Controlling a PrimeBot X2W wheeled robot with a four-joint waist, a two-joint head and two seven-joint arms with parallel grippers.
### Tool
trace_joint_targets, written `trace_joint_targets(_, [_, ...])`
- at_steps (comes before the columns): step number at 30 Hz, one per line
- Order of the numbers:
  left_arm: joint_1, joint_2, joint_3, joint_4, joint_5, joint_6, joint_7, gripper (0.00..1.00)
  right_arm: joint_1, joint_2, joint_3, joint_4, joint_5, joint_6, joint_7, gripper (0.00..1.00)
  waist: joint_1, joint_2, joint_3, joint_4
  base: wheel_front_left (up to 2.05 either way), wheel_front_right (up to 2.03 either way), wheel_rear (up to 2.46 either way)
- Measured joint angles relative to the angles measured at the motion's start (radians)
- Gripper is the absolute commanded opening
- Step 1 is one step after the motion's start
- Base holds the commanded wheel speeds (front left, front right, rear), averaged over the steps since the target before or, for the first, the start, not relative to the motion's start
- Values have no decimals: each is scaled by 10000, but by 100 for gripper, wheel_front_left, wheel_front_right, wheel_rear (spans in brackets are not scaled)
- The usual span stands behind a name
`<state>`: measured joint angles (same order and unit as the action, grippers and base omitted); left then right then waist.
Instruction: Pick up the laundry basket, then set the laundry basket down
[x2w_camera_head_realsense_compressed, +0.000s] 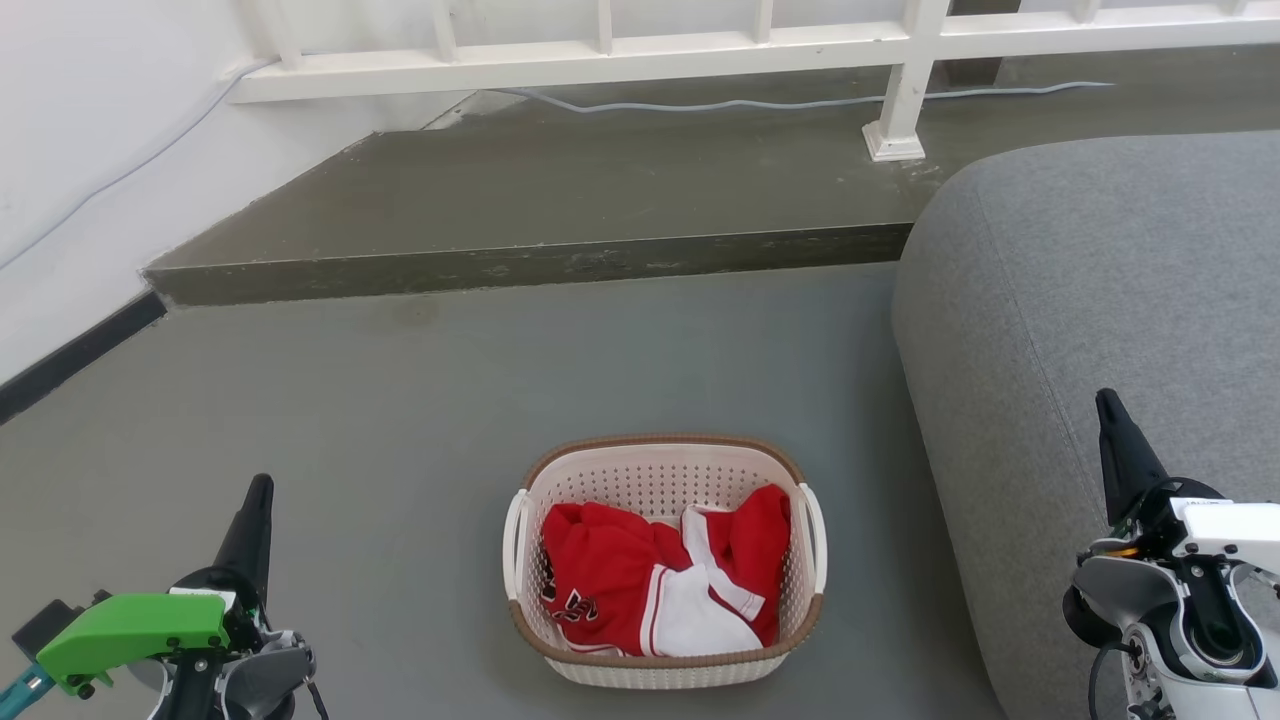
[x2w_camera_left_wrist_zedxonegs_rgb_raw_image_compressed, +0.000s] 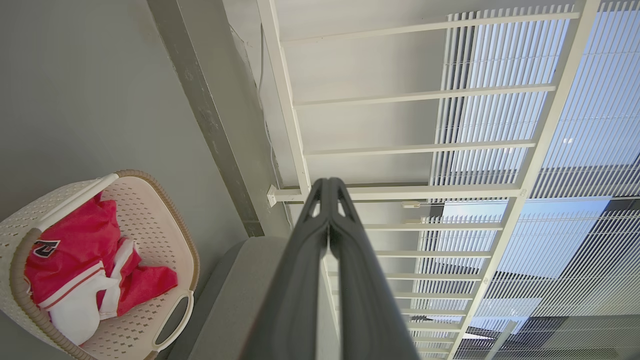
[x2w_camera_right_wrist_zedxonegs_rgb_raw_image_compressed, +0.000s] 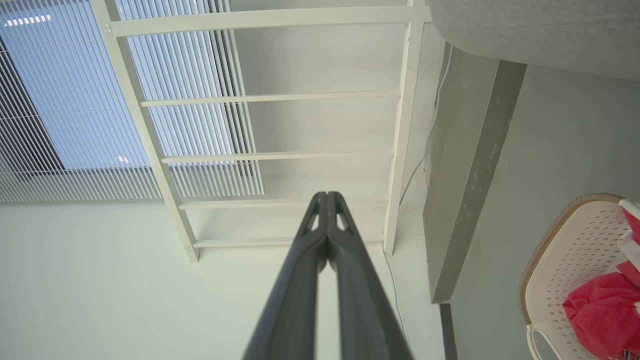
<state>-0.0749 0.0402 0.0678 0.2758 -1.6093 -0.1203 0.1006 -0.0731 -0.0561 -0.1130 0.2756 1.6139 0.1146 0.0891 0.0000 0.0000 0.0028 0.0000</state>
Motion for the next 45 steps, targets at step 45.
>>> trace_joint_targets(45, [0, 0, 10, -2, 0, -17, 2, 0, 0, 6, -17, 0, 0, 0, 10, 0, 0, 0, 1, 0, 0, 0, 0])
